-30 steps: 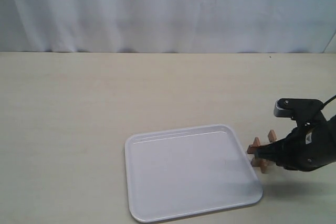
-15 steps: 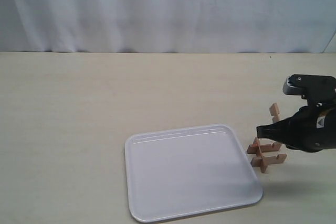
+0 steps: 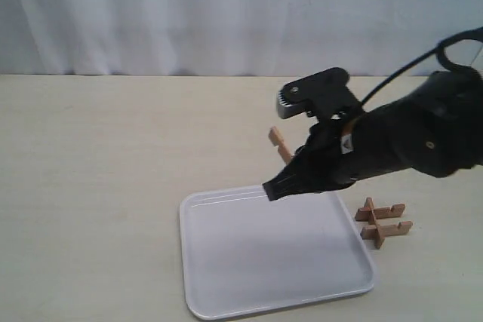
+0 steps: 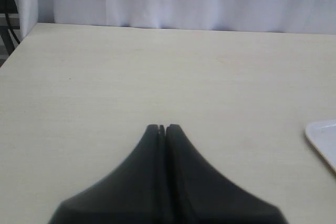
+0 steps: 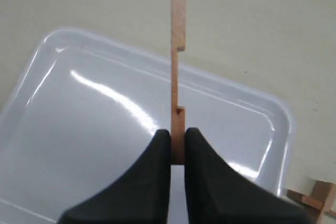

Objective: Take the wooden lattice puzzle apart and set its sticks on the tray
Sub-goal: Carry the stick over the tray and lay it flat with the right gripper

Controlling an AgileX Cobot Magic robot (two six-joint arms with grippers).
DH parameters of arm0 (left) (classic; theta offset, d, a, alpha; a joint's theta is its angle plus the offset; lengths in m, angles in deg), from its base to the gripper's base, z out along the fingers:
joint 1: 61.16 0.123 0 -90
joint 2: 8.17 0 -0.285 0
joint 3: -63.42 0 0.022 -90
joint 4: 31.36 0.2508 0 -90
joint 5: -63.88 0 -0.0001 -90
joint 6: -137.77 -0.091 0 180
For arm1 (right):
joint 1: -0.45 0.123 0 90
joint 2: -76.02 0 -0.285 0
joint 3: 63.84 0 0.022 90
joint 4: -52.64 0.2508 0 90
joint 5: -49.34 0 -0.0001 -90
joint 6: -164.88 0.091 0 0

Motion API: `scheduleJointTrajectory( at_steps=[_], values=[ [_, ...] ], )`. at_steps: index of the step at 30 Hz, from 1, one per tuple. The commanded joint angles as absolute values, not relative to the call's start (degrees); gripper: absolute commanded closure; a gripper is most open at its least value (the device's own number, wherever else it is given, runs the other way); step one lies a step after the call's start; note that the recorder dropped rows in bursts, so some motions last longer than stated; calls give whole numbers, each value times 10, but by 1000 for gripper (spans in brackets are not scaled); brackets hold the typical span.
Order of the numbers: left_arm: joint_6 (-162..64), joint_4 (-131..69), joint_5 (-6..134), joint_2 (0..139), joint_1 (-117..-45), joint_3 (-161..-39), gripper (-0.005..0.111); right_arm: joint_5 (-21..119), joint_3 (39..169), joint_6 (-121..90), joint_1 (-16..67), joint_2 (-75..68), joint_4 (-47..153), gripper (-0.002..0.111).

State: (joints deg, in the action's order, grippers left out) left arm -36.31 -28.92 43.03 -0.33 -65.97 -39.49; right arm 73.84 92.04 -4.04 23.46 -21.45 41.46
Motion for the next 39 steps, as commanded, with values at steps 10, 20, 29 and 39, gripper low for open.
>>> scheduleJointTrajectory(
  at_steps=[10,20,29,39],
  values=[
    [-364,-288,432,-4,-659,-394,107,823,1001,-171,298,-390,485,104],
    [-364,-288,432,-4,-659,-394,107,777,1016,-218,317,-423,488,104],
    [-364,-288,432,-4,-659,-394,107,777,1016,-218,317,-429,488,102],
    [-364,-287,433,-4,-659,-394,107,770,1016,-218,317,-422,488,56]
  ],
)
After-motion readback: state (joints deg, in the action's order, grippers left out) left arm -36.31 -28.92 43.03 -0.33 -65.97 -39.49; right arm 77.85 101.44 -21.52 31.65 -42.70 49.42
